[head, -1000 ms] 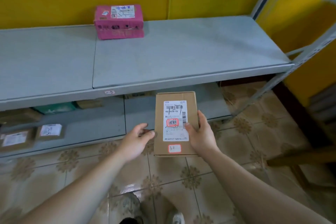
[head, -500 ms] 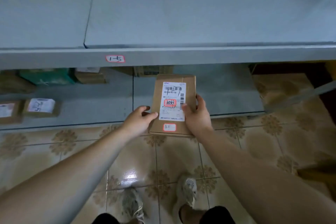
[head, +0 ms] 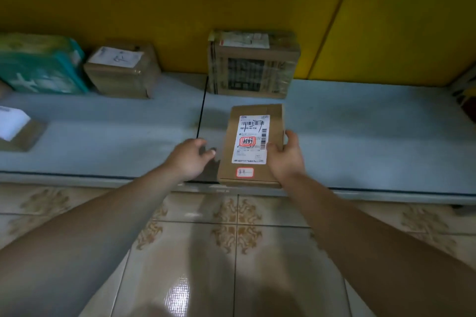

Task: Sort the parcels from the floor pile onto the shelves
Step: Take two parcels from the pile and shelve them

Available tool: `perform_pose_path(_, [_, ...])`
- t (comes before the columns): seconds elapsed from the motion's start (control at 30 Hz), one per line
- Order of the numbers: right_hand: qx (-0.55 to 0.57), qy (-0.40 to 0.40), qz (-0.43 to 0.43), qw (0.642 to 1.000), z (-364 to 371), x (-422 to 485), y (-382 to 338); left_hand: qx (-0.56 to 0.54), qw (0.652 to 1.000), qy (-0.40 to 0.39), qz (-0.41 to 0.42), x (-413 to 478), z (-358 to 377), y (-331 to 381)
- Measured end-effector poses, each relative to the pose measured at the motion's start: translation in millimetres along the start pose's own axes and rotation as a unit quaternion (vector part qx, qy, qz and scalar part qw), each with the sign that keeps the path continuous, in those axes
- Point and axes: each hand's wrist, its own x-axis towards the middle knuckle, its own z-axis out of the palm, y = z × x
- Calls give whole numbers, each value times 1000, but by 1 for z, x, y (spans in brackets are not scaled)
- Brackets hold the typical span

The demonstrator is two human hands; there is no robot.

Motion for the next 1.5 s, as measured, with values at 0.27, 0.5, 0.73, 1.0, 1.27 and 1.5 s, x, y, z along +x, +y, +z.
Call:
perform_pose_path(0.27, [20,48,18,998,47,33,34,171,985,9,-11,34,30,-65])
perform_pose_path(0.5, [-300,-24,-161,940,34,41,36,212,976,40,-11,39,46,-78])
perform_pose_path(0.73, [-433,-159,-236,855,35,66,29,205,977,61,-4,40,49,-80])
perform_pose_path(1.0, [-377,-89,-156,909,71,40,24,199,978,60,-1,37,47,-79])
perform_pose_path(1.27, [-538,-179,-273,777,12,58,30,275,961,-5,34,37,34,-89])
perform_pose_path(1.5, [-515,-48,-170,839,49,47,30,238,970,27,38,35,37,-93])
